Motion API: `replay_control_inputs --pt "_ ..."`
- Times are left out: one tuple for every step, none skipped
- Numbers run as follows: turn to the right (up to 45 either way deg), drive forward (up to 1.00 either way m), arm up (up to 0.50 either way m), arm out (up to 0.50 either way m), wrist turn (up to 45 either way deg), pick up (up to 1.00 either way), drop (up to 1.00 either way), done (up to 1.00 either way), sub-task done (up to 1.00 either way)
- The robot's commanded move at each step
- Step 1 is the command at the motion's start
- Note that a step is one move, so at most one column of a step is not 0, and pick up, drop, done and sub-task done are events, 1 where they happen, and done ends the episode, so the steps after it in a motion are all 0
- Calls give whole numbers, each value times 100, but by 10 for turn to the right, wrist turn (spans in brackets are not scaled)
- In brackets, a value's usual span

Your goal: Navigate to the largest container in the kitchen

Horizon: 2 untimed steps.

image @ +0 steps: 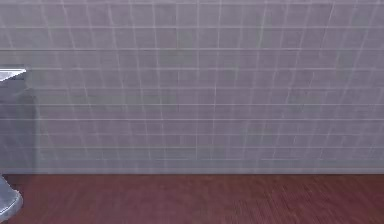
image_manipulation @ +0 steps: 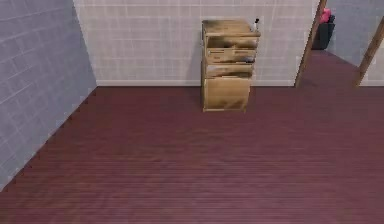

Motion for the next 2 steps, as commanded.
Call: replay_control_inputs --pt "-450 0 0 0 0 0 0 0 0" --pt "-450 0 0 0 0 0 0 0 0"
